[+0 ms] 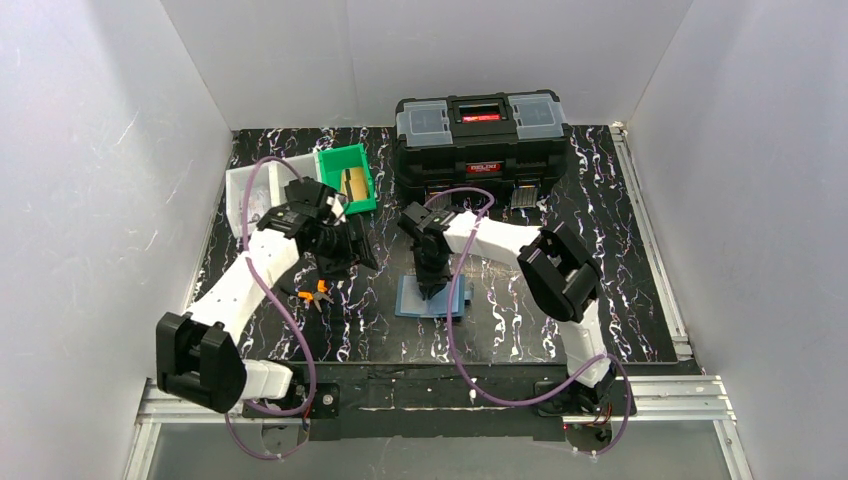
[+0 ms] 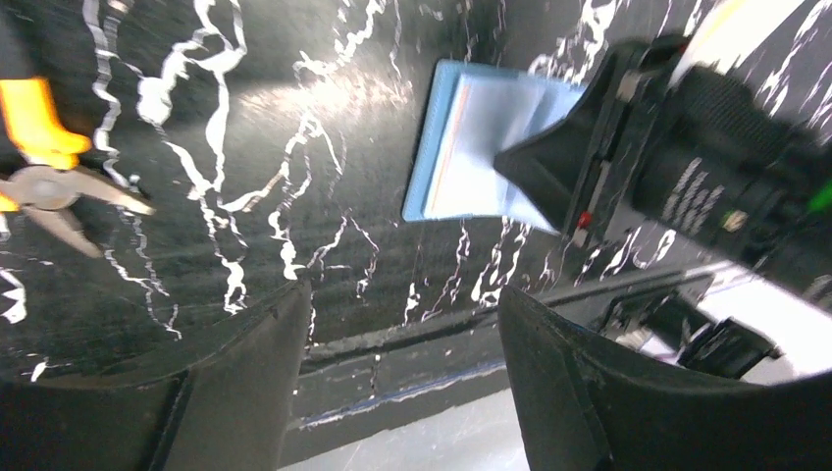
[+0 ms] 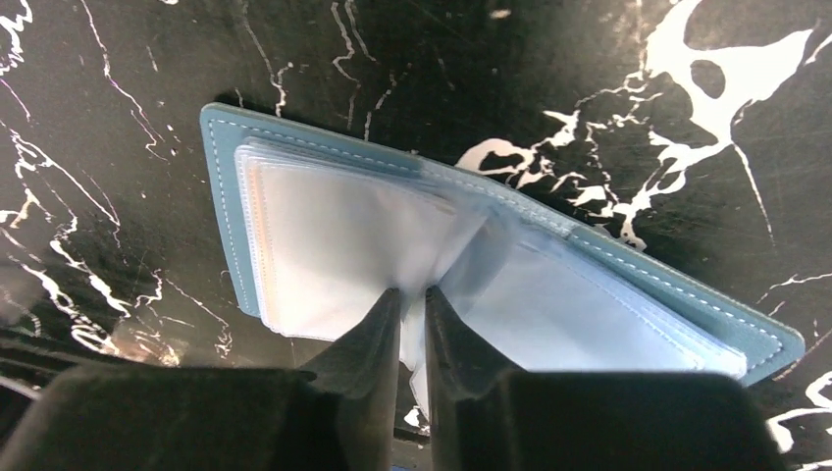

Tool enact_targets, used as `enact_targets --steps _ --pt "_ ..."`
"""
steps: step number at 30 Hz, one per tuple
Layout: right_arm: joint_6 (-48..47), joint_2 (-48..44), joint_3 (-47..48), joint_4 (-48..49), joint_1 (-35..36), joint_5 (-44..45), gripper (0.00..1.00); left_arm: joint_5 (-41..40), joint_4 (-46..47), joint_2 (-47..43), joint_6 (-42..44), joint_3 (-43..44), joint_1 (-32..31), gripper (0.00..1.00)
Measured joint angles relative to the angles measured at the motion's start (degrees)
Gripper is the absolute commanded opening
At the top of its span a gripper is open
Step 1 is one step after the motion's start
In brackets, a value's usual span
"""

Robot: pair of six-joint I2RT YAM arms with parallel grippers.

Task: Take the credit cards out of the card holder
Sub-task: Remove the credit card from the card holder.

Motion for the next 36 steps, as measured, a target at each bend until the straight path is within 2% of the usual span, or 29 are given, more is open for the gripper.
enact_targets --steps 8,16,23,36 --pt "0.17 -5.38 -11.04 11.41 -4.28 -9.03 0.06 1.18 4.76 6.97 -3.52 -3.23 -9.01 0.49" --pt "0.70 -6.73 -17.44 20.37 -7.43 -18.78 0.03 4.11 10.62 15.06 -5.60 -3.63 -12.44 0.36" --pt "1.46 -6.71 -20.50 25.75 -8.83 -24.68 0.02 4.87 13.84 21.79 -5.70 -3.21 -13.57 0.34" --pt "1.53 -6.27 -21.29 27.21 -9.81 -27.30 0.01 4.59 15.21 25.00 -4.17 -1.66 -13.81 0.33"
